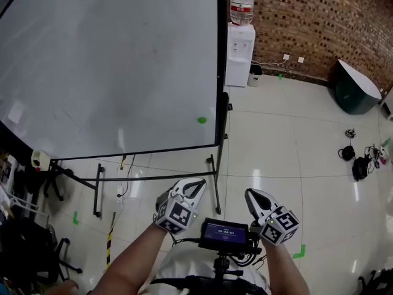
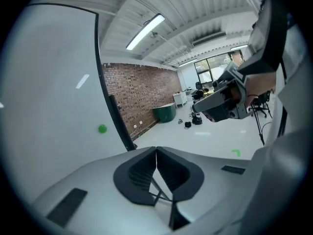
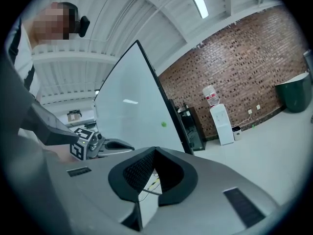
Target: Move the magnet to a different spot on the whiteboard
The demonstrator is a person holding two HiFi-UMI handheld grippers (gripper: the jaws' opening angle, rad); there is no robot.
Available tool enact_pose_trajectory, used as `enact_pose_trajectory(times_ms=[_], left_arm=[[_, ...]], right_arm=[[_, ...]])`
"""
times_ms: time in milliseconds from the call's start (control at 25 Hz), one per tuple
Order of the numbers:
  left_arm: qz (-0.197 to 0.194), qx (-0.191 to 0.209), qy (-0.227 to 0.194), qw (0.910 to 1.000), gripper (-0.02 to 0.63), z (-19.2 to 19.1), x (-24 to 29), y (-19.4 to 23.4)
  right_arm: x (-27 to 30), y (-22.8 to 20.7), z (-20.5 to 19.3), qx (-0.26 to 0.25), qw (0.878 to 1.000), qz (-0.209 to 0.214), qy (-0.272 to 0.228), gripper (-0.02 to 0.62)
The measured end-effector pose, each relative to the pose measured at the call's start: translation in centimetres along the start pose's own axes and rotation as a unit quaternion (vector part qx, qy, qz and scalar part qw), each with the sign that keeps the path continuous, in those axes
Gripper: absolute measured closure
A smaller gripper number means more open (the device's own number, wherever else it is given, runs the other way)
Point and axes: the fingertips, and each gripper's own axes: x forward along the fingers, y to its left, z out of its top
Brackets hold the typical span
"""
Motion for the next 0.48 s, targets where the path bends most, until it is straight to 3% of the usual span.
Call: enact_pose_trajectory(times_ms=[240,480], left_arm=[[0.028,0.101,-0.002,0.9945,0.583,1.0,2.4,3.2],[0.048,0.156,0.000,0.9867,0.583,1.4,4.0,5.1]], right_arm=[[2.8,-2.2,1.5,-0.009,1.000,0.002,-0.005,0.584],[5.2,-3.5,2.8,-0.018,1.000,0.010,-0.005,0.584]])
